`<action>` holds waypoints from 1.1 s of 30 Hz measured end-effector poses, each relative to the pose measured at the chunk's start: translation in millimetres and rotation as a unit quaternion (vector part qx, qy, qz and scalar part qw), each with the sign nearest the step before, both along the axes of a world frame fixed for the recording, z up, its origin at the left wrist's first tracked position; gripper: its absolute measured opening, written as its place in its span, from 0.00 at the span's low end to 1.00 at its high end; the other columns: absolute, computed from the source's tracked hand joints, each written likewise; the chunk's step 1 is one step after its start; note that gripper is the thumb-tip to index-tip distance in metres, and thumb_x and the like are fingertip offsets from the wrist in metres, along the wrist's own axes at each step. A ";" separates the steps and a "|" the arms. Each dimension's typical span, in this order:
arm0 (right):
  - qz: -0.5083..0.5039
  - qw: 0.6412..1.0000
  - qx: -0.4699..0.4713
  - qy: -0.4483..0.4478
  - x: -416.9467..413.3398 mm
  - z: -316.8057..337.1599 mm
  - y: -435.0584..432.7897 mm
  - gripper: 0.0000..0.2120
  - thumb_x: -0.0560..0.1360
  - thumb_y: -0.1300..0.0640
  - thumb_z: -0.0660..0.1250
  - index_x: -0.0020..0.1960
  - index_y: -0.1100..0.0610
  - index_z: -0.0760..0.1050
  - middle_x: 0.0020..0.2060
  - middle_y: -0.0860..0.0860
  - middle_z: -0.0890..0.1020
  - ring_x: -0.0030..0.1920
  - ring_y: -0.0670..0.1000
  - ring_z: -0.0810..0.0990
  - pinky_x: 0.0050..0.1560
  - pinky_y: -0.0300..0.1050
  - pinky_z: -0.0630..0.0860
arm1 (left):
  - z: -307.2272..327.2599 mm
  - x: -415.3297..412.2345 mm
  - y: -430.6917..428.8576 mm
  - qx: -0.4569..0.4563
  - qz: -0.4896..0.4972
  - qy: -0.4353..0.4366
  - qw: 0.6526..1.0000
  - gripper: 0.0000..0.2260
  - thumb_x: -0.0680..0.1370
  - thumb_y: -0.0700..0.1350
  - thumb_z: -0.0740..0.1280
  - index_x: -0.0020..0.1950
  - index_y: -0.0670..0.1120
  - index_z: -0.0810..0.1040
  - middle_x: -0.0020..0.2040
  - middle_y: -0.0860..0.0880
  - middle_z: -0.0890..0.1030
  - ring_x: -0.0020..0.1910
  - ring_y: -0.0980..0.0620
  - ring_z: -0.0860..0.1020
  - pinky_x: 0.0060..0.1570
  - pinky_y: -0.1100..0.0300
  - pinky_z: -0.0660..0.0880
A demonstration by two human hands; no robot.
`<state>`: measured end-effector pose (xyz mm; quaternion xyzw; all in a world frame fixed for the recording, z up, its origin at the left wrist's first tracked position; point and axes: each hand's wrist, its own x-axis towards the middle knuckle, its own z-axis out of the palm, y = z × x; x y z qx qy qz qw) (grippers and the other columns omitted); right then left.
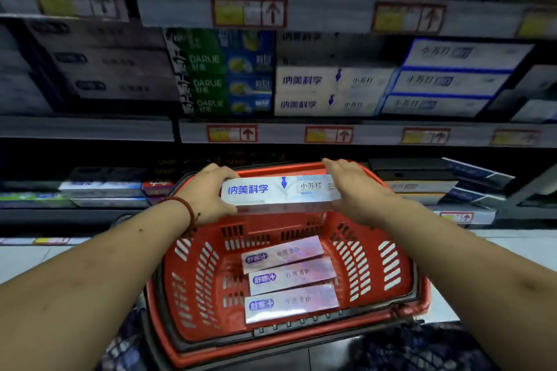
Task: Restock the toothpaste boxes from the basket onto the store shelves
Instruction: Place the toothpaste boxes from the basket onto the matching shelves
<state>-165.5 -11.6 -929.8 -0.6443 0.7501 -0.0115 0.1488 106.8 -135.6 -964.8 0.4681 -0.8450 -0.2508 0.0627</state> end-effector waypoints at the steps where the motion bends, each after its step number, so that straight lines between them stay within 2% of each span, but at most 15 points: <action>1: -0.019 1.000 -0.014 -0.001 -1.1 6.9 0.1 0.38 0.76 0.53 0.72 0.80 0.60 0.58 0.72 0.57 0.67 0.73 0.60 0.65 0.73 0.49 0.63 | 5.6 -1.6 0.0 -0.010 0.008 0.017 1.000 0.27 0.67 0.43 0.79 0.64 0.50 0.76 0.55 0.49 0.72 0.54 0.50 0.75 0.50 0.66 0.67; 4: -0.061 0.996 -0.057 -0.033 -7.5 21.7 6.8 0.28 0.74 0.55 0.74 0.72 0.57 0.70 0.63 0.55 0.71 0.65 0.56 0.69 0.66 0.49 0.70 | 18.2 -7.1 1.5 -0.022 0.023 0.075 0.997 0.23 0.68 0.42 0.77 0.59 0.54 0.75 0.55 0.52 0.71 0.50 0.56 0.75 0.40 0.74 0.67; 7: -0.097 0.989 -0.087 -0.076 -12.3 34.2 11.6 0.27 0.71 0.55 0.76 0.68 0.53 0.71 0.59 0.53 0.69 0.60 0.54 0.71 0.61 0.48 0.74 | 29.1 -16.1 -1.1 -0.025 0.020 0.104 0.994 0.23 0.68 0.41 0.76 0.58 0.56 0.73 0.57 0.52 0.69 0.51 0.55 0.75 0.43 0.69 0.69; 9: -0.121 0.982 -0.114 -0.093 -15.5 44.0 10.3 0.28 0.72 0.57 0.74 0.69 0.50 0.68 0.57 0.51 0.66 0.53 0.54 0.75 0.53 0.46 0.76 | 37.0 -24.3 -4.6 -0.010 0.040 0.128 0.991 0.24 0.69 0.40 0.75 0.58 0.58 0.73 0.58 0.51 0.67 0.50 0.54 0.75 0.44 0.68 0.70; 13: -0.144 0.975 -0.142 -0.097 -23.6 55.3 6.1 0.30 0.72 0.58 0.75 0.70 0.45 0.68 0.55 0.51 0.66 0.42 0.48 0.72 0.36 0.32 0.69 | 45.2 -37.6 -12.7 0.003 0.083 0.174 0.981 0.25 0.69 0.40 0.74 0.58 0.63 0.73 0.58 0.49 0.67 0.50 0.51 0.77 0.45 0.69 0.70; 15: -0.167 0.965 -0.163 -0.123 -24.9 56.6 5.2 0.29 0.72 0.59 0.74 0.69 0.44 0.69 0.53 0.52 0.69 0.41 0.46 0.71 0.33 0.29 0.65 | 47.9 -45.0 -14.0 0.001 0.094 0.201 0.975 0.25 0.68 0.39 0.74 0.57 0.64 0.74 0.57 0.48 0.70 0.51 0.50 0.78 0.45 0.65 0.72; 18: -0.199 0.943 -0.215 -0.156 -25.8 54.7 1.1 0.26 0.72 0.65 0.71 0.65 0.45 0.71 0.51 0.51 0.71 0.44 0.46 0.72 0.34 0.29 0.63 | 51.0 -57.4 -11.1 -0.013 0.102 0.244 0.964 0.26 0.67 0.38 0.75 0.57 0.63 0.75 0.55 0.49 0.74 0.53 0.50 0.79 0.48 0.59 0.76; 20: -0.235 0.923 -0.250 -0.174 -27.1 56.1 -4.0 0.29 0.71 0.66 0.69 0.67 0.46 0.71 0.55 0.52 0.72 0.43 0.43 0.71 0.36 0.35 0.64 | 54.0 -64.6 -6.8 -0.028 0.112 0.280 0.953 0.28 0.68 0.40 0.77 0.62 0.63 0.74 0.56 0.50 0.74 0.54 0.52 0.79 0.55 0.57 0.77; 22: -0.268 0.895 -0.283 -0.215 -30.4 59.2 -8.3 0.37 0.70 0.66 0.72 0.76 0.50 0.65 0.63 0.51 0.72 0.50 0.44 0.74 0.48 0.34 0.68 | 58.8 -71.8 -4.1 -0.027 0.123 0.324 0.938 0.32 0.70 0.43 0.78 0.70 0.60 0.71 0.60 0.51 0.75 0.56 0.53 0.79 0.59 0.55 0.77; 24: -0.296 0.858 -0.310 -0.284 -33.6 65.3 -10.7 0.44 0.70 0.66 0.74 0.80 0.53 0.58 0.67 0.49 0.72 0.61 0.46 0.75 0.59 0.41 0.74 | 65.4 -79.5 -3.4 0.002 0.146 0.387 0.910 0.34 0.72 0.44 0.78 0.75 0.54 0.69 0.63 0.50 0.76 0.58 0.53 0.80 0.59 0.53 0.78; 25: -0.306 0.836 -0.322 -0.321 -34.3 69.0 -10.6 0.43 0.71 0.66 0.73 0.81 0.54 0.57 0.66 0.47 0.73 0.61 0.46 0.77 0.59 0.42 0.76 | 68.6 -83.2 -3.3 0.016 0.160 0.421 0.893 0.34 0.73 0.43 0.78 0.76 0.51 0.69 0.64 0.50 0.77 0.58 0.53 0.80 0.59 0.52 0.79; 27: -0.328 0.787 -0.354 -0.384 -36.6 76.4 -11.5 0.36 0.73 0.69 0.70 0.78 0.55 0.63 0.60 0.44 0.76 0.56 0.43 0.79 0.52 0.37 0.75 | 75.2 -90.6 -3.2 0.030 0.175 0.474 0.862 0.29 0.74 0.42 0.76 0.74 0.48 0.72 0.64 0.50 0.80 0.60 0.53 0.81 0.60 0.50 0.79; 29: -0.350 0.740 -0.391 -0.421 -40.5 83.0 -14.9 0.26 0.73 0.70 0.68 0.69 0.54 0.72 0.56 0.45 0.80 0.56 0.46 0.81 0.54 0.41 0.79 | 81.8 -97.8 -4.4 0.039 0.173 0.510 0.842 0.22 0.76 0.40 0.75 0.69 0.48 0.76 0.62 0.49 0.82 0.59 0.52 0.82 0.60 0.50 0.80; 31: -0.356 0.716 -0.415 -0.435 -44.5 87.4 -18.5 0.22 0.73 0.70 0.66 0.62 0.52 0.75 0.55 0.48 0.82 0.55 0.47 0.82 0.55 0.46 0.81 | 87.9 -105.1 -5.9 0.051 0.169 0.538 0.824 0.19 0.76 0.38 0.73 0.67 0.49 0.78 0.62 0.47 0.82 0.58 0.53 0.83 0.60 0.51 0.80; 33: -0.354 0.705 -0.427 -0.442 -49.0 93.2 -20.8 0.22 0.72 0.71 0.64 0.60 0.51 0.78 0.53 0.48 0.84 0.53 0.46 0.83 0.51 0.43 0.82 | 93.2 -112.7 -8.2 0.041 0.170 0.548 0.818 0.21 0.76 0.35 0.72 0.68 0.47 0.79 0.65 0.48 0.80 0.58 0.54 0.83 0.59 0.54 0.80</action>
